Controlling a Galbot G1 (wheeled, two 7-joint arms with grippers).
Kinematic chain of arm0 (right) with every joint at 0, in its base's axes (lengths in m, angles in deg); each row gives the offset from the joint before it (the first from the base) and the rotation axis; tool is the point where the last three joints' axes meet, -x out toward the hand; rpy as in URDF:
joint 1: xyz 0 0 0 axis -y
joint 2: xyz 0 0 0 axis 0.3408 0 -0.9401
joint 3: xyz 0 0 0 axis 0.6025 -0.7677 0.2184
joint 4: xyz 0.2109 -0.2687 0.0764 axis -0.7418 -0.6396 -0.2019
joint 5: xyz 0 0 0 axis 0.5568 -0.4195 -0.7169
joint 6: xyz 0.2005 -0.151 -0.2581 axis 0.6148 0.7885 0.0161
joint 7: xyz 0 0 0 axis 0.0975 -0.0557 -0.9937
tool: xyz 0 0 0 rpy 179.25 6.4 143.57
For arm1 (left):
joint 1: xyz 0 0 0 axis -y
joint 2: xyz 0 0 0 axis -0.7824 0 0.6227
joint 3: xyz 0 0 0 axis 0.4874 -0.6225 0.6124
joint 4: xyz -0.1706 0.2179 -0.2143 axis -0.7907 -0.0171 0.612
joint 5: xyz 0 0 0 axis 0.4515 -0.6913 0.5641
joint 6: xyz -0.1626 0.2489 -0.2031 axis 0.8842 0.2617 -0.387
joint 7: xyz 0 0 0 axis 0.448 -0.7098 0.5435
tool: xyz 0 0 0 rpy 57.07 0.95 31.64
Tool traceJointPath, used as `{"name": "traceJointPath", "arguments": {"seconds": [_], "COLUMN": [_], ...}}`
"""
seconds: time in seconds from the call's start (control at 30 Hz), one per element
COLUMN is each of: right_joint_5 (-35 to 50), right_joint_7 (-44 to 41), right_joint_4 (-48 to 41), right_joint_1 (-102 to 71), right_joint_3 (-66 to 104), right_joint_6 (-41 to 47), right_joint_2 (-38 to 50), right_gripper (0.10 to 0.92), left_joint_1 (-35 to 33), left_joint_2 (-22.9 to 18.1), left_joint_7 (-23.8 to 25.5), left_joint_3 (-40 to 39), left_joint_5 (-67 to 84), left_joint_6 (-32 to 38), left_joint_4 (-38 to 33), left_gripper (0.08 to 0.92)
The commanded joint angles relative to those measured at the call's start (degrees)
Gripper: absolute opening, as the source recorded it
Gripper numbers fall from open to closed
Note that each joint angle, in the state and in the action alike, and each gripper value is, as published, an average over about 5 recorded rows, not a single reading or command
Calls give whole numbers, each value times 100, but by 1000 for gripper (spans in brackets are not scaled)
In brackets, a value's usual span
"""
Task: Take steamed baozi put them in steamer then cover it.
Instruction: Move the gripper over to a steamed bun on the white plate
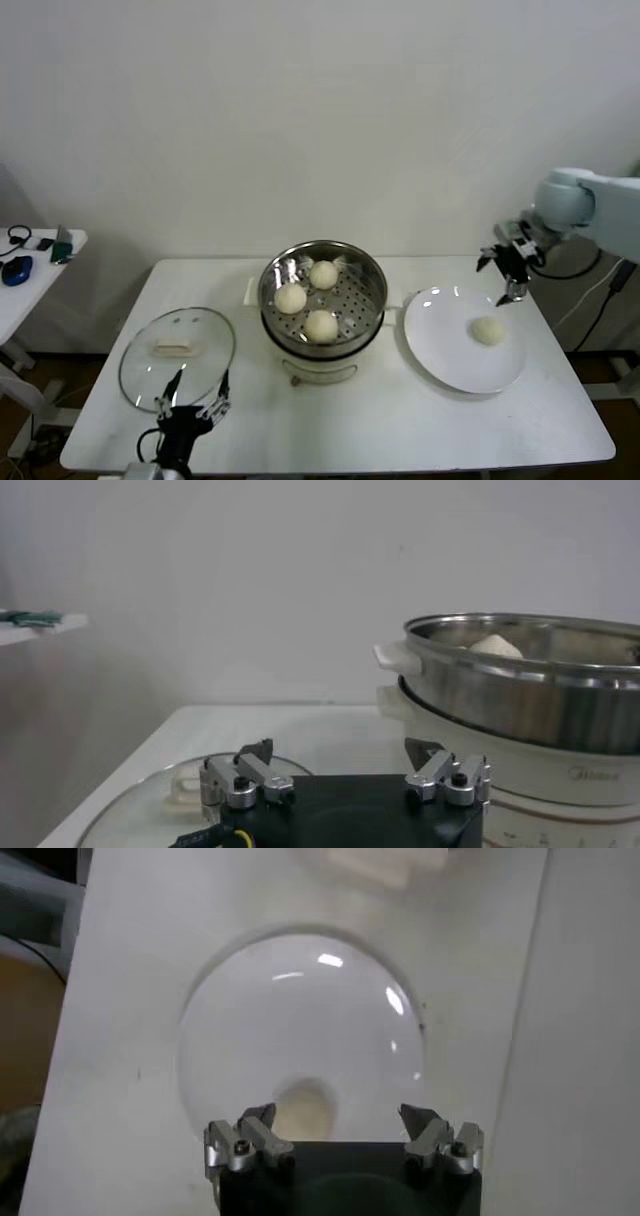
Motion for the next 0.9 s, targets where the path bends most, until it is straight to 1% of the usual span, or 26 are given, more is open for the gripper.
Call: {"name": "traceJointPath", "arguments": {"seconds": [0.03,0.17,0.4,0.8,0.9], "right_joint_5": [-968,-1211,-1292,-1410,-1414], "right_joint_7": [-35,-68,-25,44,59], "right_joint_4": [-1204,-1719,-2199,-2559,-2580], "right_joint_1": [-2278,-2711,-3131,-3404,-3427], "right_joint_3": [1806,2168,2498,2797,2870], "right_joint_6": [141,-75,-204,-225,-215], "right_joint_2": [445,78,-407,-816,-862], "right_gripper": [823,823,823,818,786], "left_joint_1": [-45,-102,-139,-149,-145], "left_joint_2": [-68,-108,-142,-124,-122], "left_joint_7": [3,-3,-17,-27,-28], "left_joint_3": [5,7,20,20,18], "left_joint_5": [-73,-115,-146,-152,-153], "left_joint_6": [6,31,63,84,82], "left_joint_4": [31,59,93,120,112], "left_gripper": [823,823,823,823,823]}}
